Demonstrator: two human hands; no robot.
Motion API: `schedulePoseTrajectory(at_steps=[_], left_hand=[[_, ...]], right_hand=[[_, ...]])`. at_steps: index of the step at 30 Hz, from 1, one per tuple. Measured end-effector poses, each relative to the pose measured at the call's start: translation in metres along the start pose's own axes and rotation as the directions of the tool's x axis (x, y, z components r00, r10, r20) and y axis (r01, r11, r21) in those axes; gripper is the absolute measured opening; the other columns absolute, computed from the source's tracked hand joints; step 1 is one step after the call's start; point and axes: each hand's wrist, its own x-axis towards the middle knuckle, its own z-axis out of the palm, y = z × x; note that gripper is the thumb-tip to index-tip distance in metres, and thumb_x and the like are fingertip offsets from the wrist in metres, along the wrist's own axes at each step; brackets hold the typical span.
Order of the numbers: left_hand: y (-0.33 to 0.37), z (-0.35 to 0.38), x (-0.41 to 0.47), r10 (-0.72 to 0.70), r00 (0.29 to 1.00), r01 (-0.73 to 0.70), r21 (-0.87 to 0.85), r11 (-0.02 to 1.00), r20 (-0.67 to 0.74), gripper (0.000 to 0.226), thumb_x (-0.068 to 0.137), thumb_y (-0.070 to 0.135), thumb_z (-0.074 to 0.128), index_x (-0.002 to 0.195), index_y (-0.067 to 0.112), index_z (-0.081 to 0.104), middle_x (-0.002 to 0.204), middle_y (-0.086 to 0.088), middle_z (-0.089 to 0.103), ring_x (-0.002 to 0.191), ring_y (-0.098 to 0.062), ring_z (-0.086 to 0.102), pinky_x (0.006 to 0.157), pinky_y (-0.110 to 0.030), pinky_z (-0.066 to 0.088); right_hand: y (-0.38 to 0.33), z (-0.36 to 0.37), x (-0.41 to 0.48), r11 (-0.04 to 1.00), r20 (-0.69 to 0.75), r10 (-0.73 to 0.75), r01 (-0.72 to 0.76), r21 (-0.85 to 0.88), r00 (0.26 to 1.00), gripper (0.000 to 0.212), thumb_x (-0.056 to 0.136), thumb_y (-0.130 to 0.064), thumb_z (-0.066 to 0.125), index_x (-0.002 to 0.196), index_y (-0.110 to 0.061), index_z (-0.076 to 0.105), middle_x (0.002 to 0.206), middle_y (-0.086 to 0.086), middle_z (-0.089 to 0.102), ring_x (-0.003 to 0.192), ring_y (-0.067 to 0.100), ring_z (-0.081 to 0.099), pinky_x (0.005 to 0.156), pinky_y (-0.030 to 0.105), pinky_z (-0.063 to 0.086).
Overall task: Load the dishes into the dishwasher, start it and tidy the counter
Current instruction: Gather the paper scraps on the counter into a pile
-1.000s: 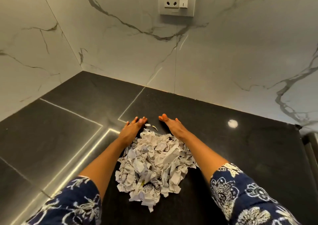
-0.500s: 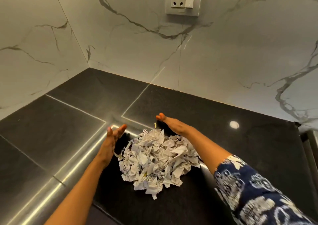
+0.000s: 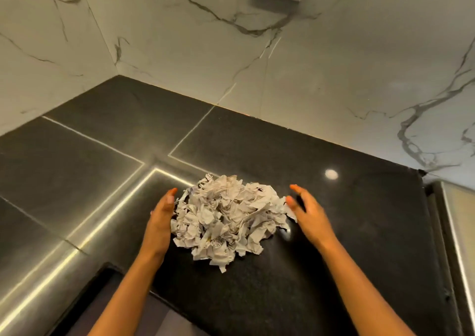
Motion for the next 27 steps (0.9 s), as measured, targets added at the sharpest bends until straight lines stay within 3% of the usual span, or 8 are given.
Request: schedulePoseTrajectory(at_steps=[2,5,12,15,17,20,24,27], left_hand=[[-0.002,0.025,0.0,0.022,0.999,-0.024,0.079,0.997,0.035,0.054,0.078,0.083,0.028,0.124,0.06,0.04,0.149,0.009,0.036,0.139,-0.013,0.03,0.117,-0.054,0.012],[0.007,0.061,-0.002,0.042,0.999,-0.044,0.092,0.995,0.021,0.07,0.076,0.085,0.027,0.135,0.049,0.038,0.151,0.007,0.034,0.14,-0.014,0.029,0.116,-0.055,0.016],[0.026,0.103,-0.015,0.016,0.999,-0.02,-0.081,0.997,-0.051,0.054,0.087,0.067,0.035,0.133,0.039,0.044,0.144,0.01,0.043,0.131,-0.005,0.039,0.107,-0.026,0.033],[0.037,0.116,-0.017,-0.017,0.993,-0.012,-0.239,0.971,-0.12,0.039,0.096,0.045,0.036,0.129,0.031,0.051,0.129,0.014,0.053,0.118,0.004,0.049,0.088,-0.003,0.038],[0.045,0.124,-0.014,-0.045,0.987,-0.008,-0.329,0.944,-0.152,0.034,0.1,0.035,0.035,0.126,0.027,0.054,0.12,0.018,0.056,0.109,0.012,0.053,0.081,0.0,0.04],[0.053,0.135,-0.011,-0.067,0.979,-0.017,-0.404,0.915,-0.192,0.033,0.102,0.031,0.034,0.123,0.023,0.058,0.118,0.018,0.059,0.104,0.016,0.054,0.086,-0.006,0.045],[0.061,0.144,-0.007,-0.12,0.966,-0.019,-0.526,0.85,-0.229,0.034,0.101,0.031,0.038,0.118,0.019,0.064,0.122,0.001,0.065,0.115,-0.011,0.059,0.1,-0.033,0.047],[0.071,0.148,-0.006,-0.155,0.961,-0.014,-0.599,0.801,-0.23,0.032,0.1,0.028,0.04,0.114,0.014,0.066,0.116,-0.005,0.067,0.111,-0.018,0.062,0.099,-0.038,0.048]], right_hand=[[0.001,0.017,-0.004,0.995,0.084,-0.07,0.076,-0.068,0.994,0.079,0.078,-0.075,0.041,0.143,-0.031,0.032,0.153,-0.004,0.026,0.14,0.014,0.025,0.113,0.037,0.027],[-0.016,0.048,0.0,0.987,0.116,-0.118,0.129,-0.093,0.986,0.094,0.068,-0.087,0.024,0.145,-0.032,0.028,0.156,-0.004,0.02,0.143,0.015,0.018,0.115,0.046,0.021],[-0.039,0.09,-0.002,0.987,-0.054,-0.144,0.147,0.064,0.988,0.049,0.094,-0.047,0.039,0.136,-0.024,0.045,0.146,-0.004,0.038,0.136,0.009,0.03,0.113,0.027,0.023],[-0.045,0.097,0.002,0.958,-0.102,-0.096,0.12,0.261,0.99,0.041,0.095,-0.044,0.041,0.131,-0.026,0.051,0.136,-0.007,0.049,0.125,0.004,0.044,0.108,0.032,0.037],[-0.047,0.101,0.005,0.919,-0.124,-0.056,0.1,0.381,0.991,0.038,0.095,-0.046,0.041,0.126,-0.028,0.054,0.129,-0.009,0.056,0.119,0.003,0.05,0.103,0.035,0.043],[-0.05,0.103,0.01,0.82,-0.14,0.0,0.08,0.567,0.99,0.032,0.094,-0.049,0.043,0.117,-0.034,0.059,0.121,-0.008,0.062,0.114,0.007,0.057,0.099,0.037,0.046],[-0.061,0.091,0.017,0.686,-0.171,0.076,0.073,0.724,0.982,0.023,0.099,-0.025,0.041,0.105,-0.024,0.063,0.11,0.004,0.068,0.102,0.013,0.065,0.087,0.026,0.053],[-0.068,0.082,0.021,0.621,-0.174,0.107,0.071,0.781,0.979,0.024,0.099,-0.018,0.041,0.099,-0.015,0.064,0.098,0.005,0.07,0.09,0.013,0.067,0.077,0.021,0.054]])
